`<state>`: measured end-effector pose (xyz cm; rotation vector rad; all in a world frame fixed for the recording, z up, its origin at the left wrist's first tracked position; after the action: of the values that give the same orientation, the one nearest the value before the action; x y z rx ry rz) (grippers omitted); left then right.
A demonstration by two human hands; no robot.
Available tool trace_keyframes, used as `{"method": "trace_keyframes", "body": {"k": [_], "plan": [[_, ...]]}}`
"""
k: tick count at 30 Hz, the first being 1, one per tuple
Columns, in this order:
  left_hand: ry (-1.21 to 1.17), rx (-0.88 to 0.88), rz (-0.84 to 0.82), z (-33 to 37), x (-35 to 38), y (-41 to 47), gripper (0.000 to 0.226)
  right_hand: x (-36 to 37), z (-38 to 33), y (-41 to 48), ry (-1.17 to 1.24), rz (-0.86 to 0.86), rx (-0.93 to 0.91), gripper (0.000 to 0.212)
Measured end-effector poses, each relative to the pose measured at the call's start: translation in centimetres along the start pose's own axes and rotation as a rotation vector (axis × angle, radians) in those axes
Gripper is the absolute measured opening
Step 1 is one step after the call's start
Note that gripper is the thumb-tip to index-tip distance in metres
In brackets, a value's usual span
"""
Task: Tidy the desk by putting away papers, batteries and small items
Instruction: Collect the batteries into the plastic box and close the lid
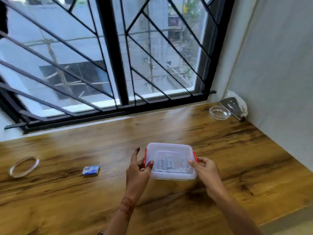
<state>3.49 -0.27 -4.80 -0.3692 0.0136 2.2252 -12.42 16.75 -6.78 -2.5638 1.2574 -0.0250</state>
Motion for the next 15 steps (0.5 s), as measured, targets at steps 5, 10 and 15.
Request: {"method": "trace_keyframes", "body": {"k": [5,10,15], "plan": [[0.035,0.028,-0.209,2.8,5.6,4.6,0.067,-6.2,0.2,0.0,0.111,0.152,0.05,0.033],[0.001,0.013,-0.455,5.7,13.8,9.5,0.038,-13.3,0.3,-0.4,0.245,0.314,0.082,0.018],[0.076,0.021,-0.671,9.1,22.4,14.1,0.028,-20.0,1.0,1.1,0.391,0.453,0.102,0.012]]}}
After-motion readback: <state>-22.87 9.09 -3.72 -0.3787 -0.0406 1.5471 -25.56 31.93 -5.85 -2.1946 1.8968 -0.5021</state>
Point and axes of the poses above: each hand's wrist, its own y-axis towards the middle knuckle, its own x-axis out of the palm, z = x × y, the point moved 6 cm from there along y, towards the middle knuckle, and after that the axes turned 14 degrees about -z, right-handed, at the moved point
